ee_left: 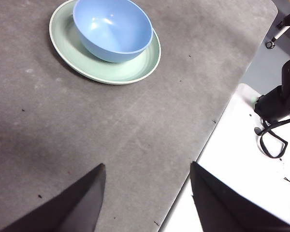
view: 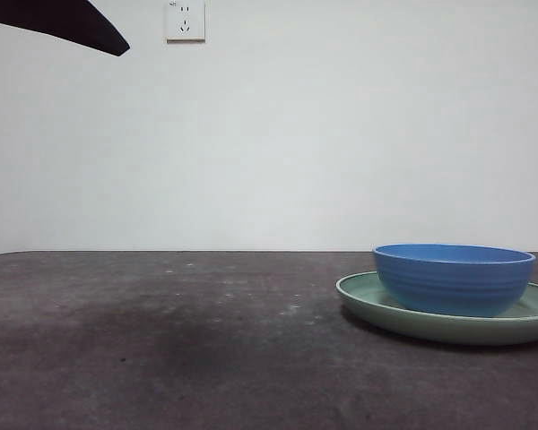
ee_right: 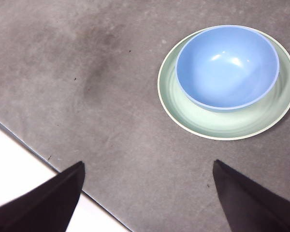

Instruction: Pick up the blue bowl, put it on the green plate, put it on desk

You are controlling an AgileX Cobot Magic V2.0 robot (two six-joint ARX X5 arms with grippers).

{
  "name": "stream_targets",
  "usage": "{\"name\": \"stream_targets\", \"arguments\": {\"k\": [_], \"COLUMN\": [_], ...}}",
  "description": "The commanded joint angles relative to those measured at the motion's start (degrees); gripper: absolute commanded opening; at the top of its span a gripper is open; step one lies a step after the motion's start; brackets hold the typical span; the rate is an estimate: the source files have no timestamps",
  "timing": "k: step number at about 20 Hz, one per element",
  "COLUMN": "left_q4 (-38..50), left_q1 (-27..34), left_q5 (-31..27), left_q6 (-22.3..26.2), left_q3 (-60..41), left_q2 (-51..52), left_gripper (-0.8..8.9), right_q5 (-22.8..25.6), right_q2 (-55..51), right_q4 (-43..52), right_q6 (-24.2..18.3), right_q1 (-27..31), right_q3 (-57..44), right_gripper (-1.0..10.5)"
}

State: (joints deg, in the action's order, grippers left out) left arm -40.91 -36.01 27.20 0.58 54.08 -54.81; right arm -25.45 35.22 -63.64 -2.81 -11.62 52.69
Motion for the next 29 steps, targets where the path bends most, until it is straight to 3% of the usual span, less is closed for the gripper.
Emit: {"name": "stream_targets", "arguments": {"k": [1,3,8,12,18,26,29], "left_q4": [0.4,0.4,0.4,0.4,0.4,0.2,0.4], "left_q1": [-0.4,-0.4,-0.4,-0.4,-0.4,-0.4,-0.4], "left_q5": [0.3,0.3,0.3,0.3,0.3,0.3,0.3], "left_q6": [0.4,0.4,0.4,0.5,0.5,1.0,1.0], "left_q3": [0.5,0.5,0.5,0.5,0.5,0.5,0.5], "left_q2": [-0.3,-0.3,-0.3,-0.3,-0.3,-0.3,-0.3], "left_gripper": [2.81,2.81,2.81,2.81,2.81,2.81,2.81], "right_q5": [0.2,3.4,23.6,30.2,28.8,5.6,3.8], "right_q2": [0.2,0.2,0.3,1.1,8.9,31.2,38.0], "right_q4": [0.5,0.6,0.9,4.4,9.1,20.2,23.6], "right_q6": [1.0,3.3,10.6,12.1,11.5,7.6,6.8], "right_q1": [-0.2,-0.2,-0.2,0.0,3.6,20.9,21.6], "right_q3": [1.0,1.0,1.0,1.0,1.0,1.0,1.0], "right_gripper": [4.2,4.2,4.2,4.2,4.0,3.8,3.2]}}
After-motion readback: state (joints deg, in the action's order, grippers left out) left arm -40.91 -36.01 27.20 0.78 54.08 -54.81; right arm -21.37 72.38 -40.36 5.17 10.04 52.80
